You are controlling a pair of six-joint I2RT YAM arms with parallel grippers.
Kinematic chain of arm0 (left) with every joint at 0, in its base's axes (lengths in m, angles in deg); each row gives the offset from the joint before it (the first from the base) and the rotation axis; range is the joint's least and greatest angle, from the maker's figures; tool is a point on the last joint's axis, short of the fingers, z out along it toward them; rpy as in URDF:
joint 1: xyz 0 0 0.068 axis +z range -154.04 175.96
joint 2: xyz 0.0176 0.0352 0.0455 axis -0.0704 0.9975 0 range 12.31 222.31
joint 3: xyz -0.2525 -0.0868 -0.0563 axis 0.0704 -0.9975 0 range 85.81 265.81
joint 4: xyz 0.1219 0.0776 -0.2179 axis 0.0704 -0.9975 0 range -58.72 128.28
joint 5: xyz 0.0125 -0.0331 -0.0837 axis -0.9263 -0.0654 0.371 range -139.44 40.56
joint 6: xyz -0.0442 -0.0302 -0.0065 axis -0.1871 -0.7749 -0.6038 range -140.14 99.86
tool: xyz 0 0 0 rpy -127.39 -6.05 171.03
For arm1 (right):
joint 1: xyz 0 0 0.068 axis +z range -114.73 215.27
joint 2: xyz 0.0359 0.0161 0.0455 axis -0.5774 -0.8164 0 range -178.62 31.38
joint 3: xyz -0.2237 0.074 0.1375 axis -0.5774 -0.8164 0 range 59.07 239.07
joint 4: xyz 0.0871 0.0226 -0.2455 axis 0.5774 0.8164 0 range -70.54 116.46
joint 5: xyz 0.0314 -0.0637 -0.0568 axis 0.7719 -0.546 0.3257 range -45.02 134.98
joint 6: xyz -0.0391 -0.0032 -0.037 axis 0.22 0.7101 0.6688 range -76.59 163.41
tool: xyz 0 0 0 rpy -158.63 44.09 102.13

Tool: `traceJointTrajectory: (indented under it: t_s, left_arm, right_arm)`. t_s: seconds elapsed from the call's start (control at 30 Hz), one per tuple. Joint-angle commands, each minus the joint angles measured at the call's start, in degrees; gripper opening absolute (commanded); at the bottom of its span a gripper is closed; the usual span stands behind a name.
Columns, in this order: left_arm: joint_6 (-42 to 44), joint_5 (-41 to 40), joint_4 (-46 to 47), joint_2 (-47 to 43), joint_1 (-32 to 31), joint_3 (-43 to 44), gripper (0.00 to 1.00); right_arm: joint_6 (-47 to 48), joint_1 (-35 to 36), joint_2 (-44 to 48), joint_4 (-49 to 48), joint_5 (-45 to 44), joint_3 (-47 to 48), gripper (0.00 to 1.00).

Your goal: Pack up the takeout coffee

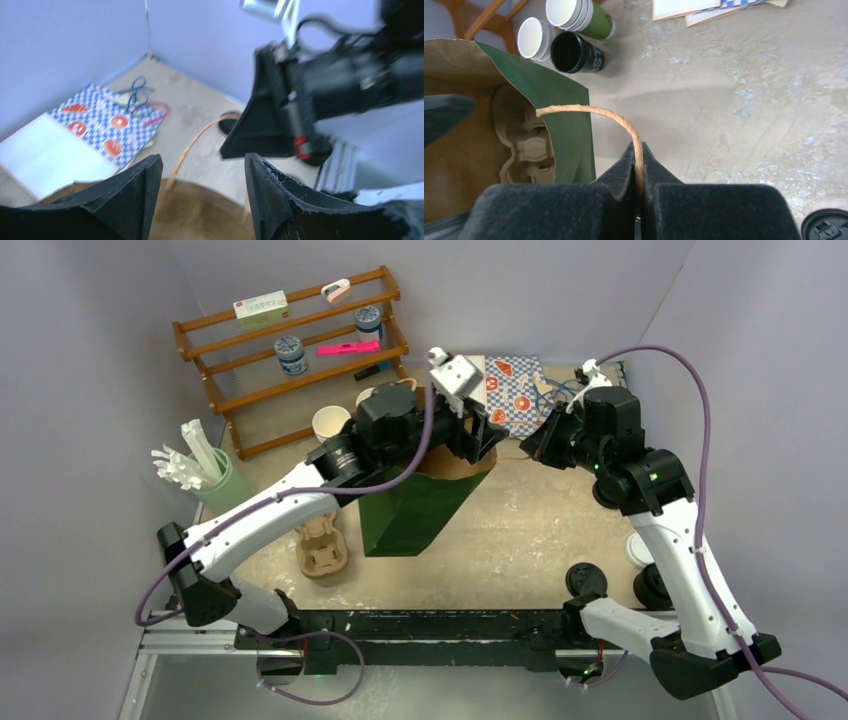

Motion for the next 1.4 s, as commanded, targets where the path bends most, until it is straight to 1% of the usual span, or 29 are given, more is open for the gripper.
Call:
traceJointTrajectory:
  t_s: [0.0, 0.03, 0.2, 0.4, 0.47, 0.57, 0.67, 0.73, 0.83, 0.97, 1.03, 1.1, 1.17, 1.2, 1.23, 1.3, 1.37]
  left_arm:
    - [-15.51, 1.61, 22.52, -4.36, 0.4, -6.32, 0.62]
    - [-18.68, 1.66, 25.33, -4.39, 0.4, -7.01, 0.61]
    - [-29.78, 3.94, 32.54, -2.09, 0.49, -7.18, 0.58]
    - [-40.08, 12.48, 42.48, 4.55, 0.47, -6.05, 0.53]
    - [-43.52, 15.26, 46.59, 6.63, 0.49, -5.69, 0.53]
    - [-49.41, 17.99, 55.32, 9.12, 0.41, -5.81, 0.52]
    - [-55.68, 20.27, 62.94, 12.43, 0.42, -3.96, 0.52]
    - [-59.12, 21.69, 65.13, 14.26, 0.4, -1.31, 0.51]
    - [-63.82, 22.24, 67.31, 15.11, 0.45, 0.4, 0.5]
    - [-71.74, 19.67, 73.01, 14.14, 0.62, -3.24, 0.5]
    - [-74.03, 19.42, 75.54, 13.65, 0.74, -5.15, 0.49]
    - [-74.24, 19.92, 75.78, 12.91, 0.91, -6.74, 0.49]
    - [-73.58, 19.84, 74.81, 11.98, 1.02, -8.49, 0.49]
    - [-73.28, 19.86, 74.49, 11.76, 1.02, -9.18, 0.49]
    - [-73.25, 19.98, 74.47, 11.68, 1.02, -9.72, 0.49]
    - [-74.12, 20.07, 75.94, 12.06, 1.01, -10.58, 0.49]
    - [-75.49, 20.16, 77.69, 12.82, 1.02, -11.2, 0.49]
  right_arm:
    - [0.91, -0.23, 1.12, -4.17, 5.77, -1.9, 0.0]
    - [0.91, -0.23, 1.15, -4.43, 6.17, -2.16, 0.0]
    - [0.66, -0.23, 1.27, -6.36, 8.21, -2.95, 0.0]
    - [1.52, -0.23, 1.44, -7.99, 9.19, -2.7, 0.0]
    - [1.39, -0.23, 1.49, -7.75, 9.07, -2.81, 0.0]
    - [1.59, -0.23, 1.42, -7.26, 9.43, -3.78, 0.0]
    - [1.61, -0.22, 1.17, -7.9, 9.52, -5.44, 0.0]
    - [1.69, -0.23, 0.95, -7.81, 8.06, -6.31, 0.0]
    - [1.82, -0.23, 0.6, -6.4, 2.31, -6.77, 0.0]
    - [1.64, -0.23, 0.24, -4.36, -7.38, -7.08, 0.0]
    - [1.87, -0.23, 0.19, -4.34, -9.36, -7.62, 0.0]
    - [3.87, -0.23, 0.85, -6.16, -6.02, -9.04, 0.11]
    - [5.82, -0.22, 2.78, -10.57, -0.89, -11.89, 0.37]
    - [6.54, -0.23, 4.26, -12.0, 0.83, -13.8, 0.47]
    - [6.9, -0.23, 6.26, -14.91, 2.79, -15.64, 0.53]
    - [7.01, -0.21, 8.33, -18.0, 5.4, -18.43, 0.56]
    - [7.18, -0.23, 8.88, -18.89, 8.22, -19.35, 0.57]
